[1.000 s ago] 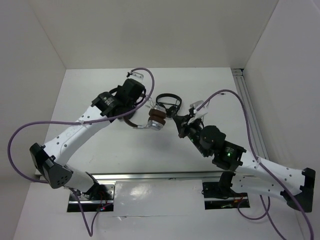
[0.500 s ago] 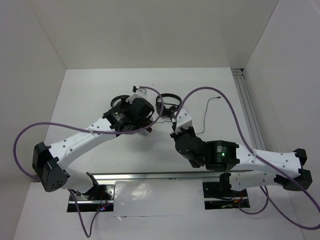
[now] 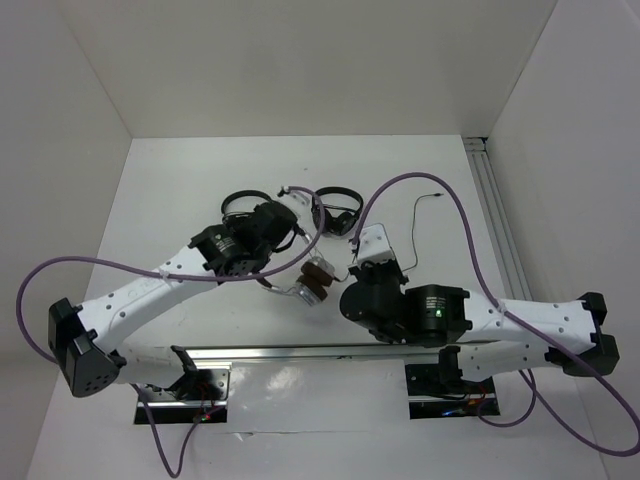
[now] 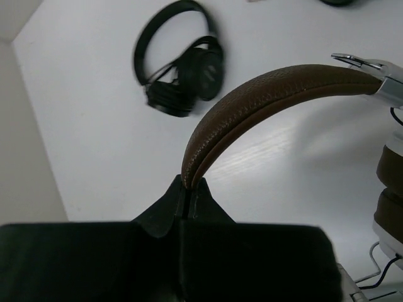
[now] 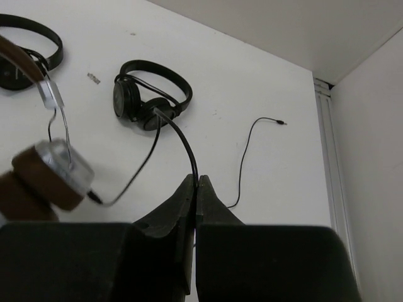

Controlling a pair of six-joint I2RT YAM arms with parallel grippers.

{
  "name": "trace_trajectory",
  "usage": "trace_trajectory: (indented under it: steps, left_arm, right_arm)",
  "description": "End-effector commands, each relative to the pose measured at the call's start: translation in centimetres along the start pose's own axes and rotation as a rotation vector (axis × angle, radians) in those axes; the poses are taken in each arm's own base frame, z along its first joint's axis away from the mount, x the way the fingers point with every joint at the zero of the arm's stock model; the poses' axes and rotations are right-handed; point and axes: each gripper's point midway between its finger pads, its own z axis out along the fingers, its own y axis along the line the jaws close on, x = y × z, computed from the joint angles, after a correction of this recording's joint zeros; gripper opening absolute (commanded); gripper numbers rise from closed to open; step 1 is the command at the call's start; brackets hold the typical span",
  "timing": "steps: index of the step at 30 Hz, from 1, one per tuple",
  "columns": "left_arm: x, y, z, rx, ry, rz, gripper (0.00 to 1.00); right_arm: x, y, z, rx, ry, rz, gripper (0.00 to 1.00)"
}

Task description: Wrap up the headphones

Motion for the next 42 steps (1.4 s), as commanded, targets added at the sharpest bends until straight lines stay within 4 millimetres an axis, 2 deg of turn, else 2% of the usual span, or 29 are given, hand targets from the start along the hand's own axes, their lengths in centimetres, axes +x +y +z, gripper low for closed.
trace_trajectory:
  steps: [1, 4, 6, 7, 8, 11, 15, 16, 17, 18, 19, 25, 26, 28, 30, 33, 36, 42]
  left_arm:
    - [-2.5, -3.2, -2.0, 0.228, -0.133, 0.028, 0.07]
    - [-2.7, -5.1, -3.6, 0.372, -0.178, 0.054, 0.07]
    - [-2.5, -6.7, -4.7, 0.471, -0.199, 0.091, 0.07]
    - [-2.7, -6.7, -5.2, 0.489, -0.218, 0.098, 0.05]
    - [-2.7, -7.7, -5.8, 0.539, -0.227, 0.111, 0.01]
    - [-2.4, -9.2, -7.5, 0.641, -0.253, 0.149, 0.0]
    - [-2.2, -9.3, -8.7, 0.671, -0.29, 0.151, 0.0]
    - [-2.0, -9.5, -8.5, 0.671, -0.285, 0.153, 0.0]
    - [-1.9, -10.0, -8.9, 0.691, -0.29, 0.161, 0.0]
    - [-1.9, -10.1, -9.0, 0.7, -0.294, 0.171, 0.0]
    - [-1.9, -10.4, -9.2, 0.724, -0.296, 0.174, 0.0]
    - [-2.0, -11.4, -10.1, 0.798, -0.308, 0.189, 0.0]
    - [-1.9, -12.1, -10.4, 0.841, -0.303, 0.196, 0.0]
    - [-2.2, -12.3, -11.0, 0.871, -0.321, 0.204, 0.0]
    - [-2.2, -12.8, -11.8, 0.906, -0.326, 0.214, 0.0]
    - [-2.0, -13.4, -12.1, 0.937, -0.321, 0.225, 0.0]
    - [-2.0, -13.0, -13.3, 0.967, -0.355, 0.228, 0.0]
    - [-3.2, -11.4, -15.9, 0.987, -0.472, 0.209, 0.0]
  right_arm:
    - [-0.6, -0.4, -0.4, 0.057, -0.047, 0.016, 0.0]
    - [-0.8, -0.3, -0.9, 0.032, -0.053, 0.013, 0.0]
    - [-0.9, 0.4, -1.6, -0.028, -0.057, -0.001, 0.0]
    - [-1.2, 0.5, -1.9, -0.049, -0.063, 0.013, 0.0]
    - [-0.9, 0.9, -2.2, -0.082, -0.059, 0.0, 0.0]
    - [-1.1, 1.7, -3.2, -0.159, -0.079, -0.004, 0.0]
    - [-2.0, 2.3, -4.3, -0.257, -0.095, 0.039, 0.0]
    - [-1.8, 3.1, -4.5, -0.312, -0.093, 0.031, 0.0]
    - [-2.3, 3.0, -4.8, -0.355, -0.105, 0.03, 0.0]
    - [-2.5, 4.1, -5.4, -0.435, -0.111, 0.046, 0.0]
    - [-3.1, 4.0, -5.8, -0.472, -0.123, 0.069, 0.0]
    - [-3.1, 6.2, -7.6, -0.666, -0.146, 0.068, 0.0]
    - [-2.9, 6.5, -7.7, -0.677, -0.15, 0.055, 0.0]
    - [-3.3, 6.8, -7.8, -0.688, -0.165, 0.071, 0.0]
    - [-2.6, 7.6, -7.5, -0.674, -0.164, 0.047, 0.0]
    - [-2.0, 7.6, -6.9, -0.633, -0.16, 0.039, 0.0]
    - [-1.7, 7.6, -6.3, -0.604, -0.162, 0.056, 0.0]
    - [-0.9, 6.2, -3.5, -0.51, -0.128, 0.097, 0.0]
